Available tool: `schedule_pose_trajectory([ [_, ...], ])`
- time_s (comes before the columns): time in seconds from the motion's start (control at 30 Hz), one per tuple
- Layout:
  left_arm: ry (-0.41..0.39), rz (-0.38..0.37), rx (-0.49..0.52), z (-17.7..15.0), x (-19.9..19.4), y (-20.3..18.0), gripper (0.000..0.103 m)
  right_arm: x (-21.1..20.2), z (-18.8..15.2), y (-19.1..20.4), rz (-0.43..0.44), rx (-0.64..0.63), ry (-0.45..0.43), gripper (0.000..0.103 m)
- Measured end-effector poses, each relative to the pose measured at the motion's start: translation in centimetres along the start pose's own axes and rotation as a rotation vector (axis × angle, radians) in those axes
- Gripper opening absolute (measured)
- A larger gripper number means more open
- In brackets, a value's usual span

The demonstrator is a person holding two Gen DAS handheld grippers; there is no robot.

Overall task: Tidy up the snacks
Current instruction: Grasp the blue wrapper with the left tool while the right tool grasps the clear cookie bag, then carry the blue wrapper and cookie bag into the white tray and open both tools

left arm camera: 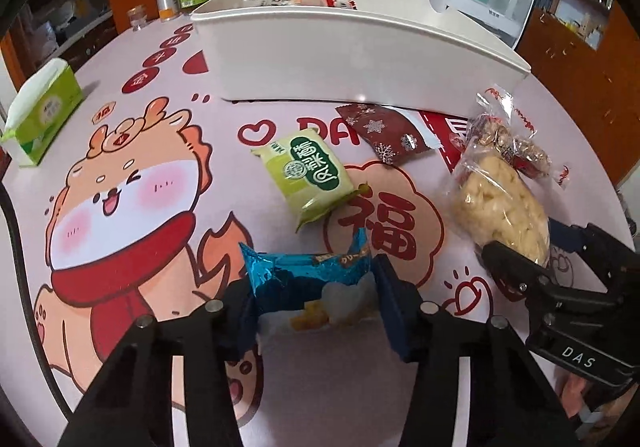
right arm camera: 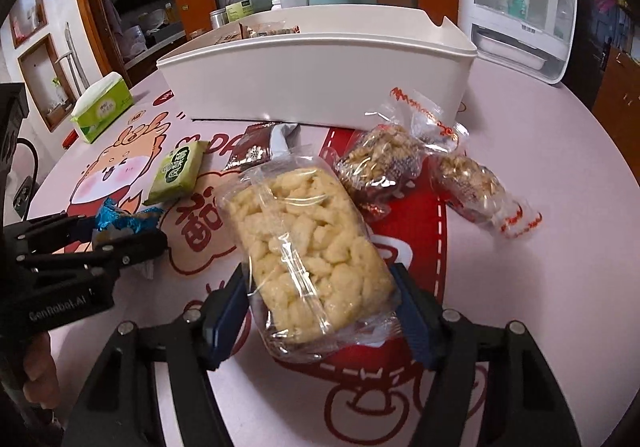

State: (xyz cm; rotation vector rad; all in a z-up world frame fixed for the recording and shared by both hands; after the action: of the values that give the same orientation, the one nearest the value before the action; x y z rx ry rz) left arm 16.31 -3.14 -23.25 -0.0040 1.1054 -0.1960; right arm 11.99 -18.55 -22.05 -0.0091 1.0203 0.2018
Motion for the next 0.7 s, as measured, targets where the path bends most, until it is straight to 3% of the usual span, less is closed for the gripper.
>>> schedule_pose_trajectory([
  [0.47, -0.078, -0.052, -0.024, -0.9, -4.5, 1.7, 0.048, -3.0, -0.3, 2.1, 0.01, 0.041, -0.028, 0.068],
  [0.7, -0.118, -0.027, -0.013, -0.5, -6.8, 2.6, 0.048, -6.5, 1.6, 3.3, -0.05, 0.016, -0.101, 0.068],
])
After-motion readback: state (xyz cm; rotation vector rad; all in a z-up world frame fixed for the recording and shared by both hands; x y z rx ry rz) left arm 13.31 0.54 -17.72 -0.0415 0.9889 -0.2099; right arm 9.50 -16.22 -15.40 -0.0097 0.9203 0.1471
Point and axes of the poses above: each gripper's, at about its wrist camera, not at the fingertips, and x roughly the way its jaws point, y to its left, z to its top, the point moved 7 cm from there along x, roughly the way its jaws point, and after that the axes turned 5 degrees about y, right-handed, at the moved point
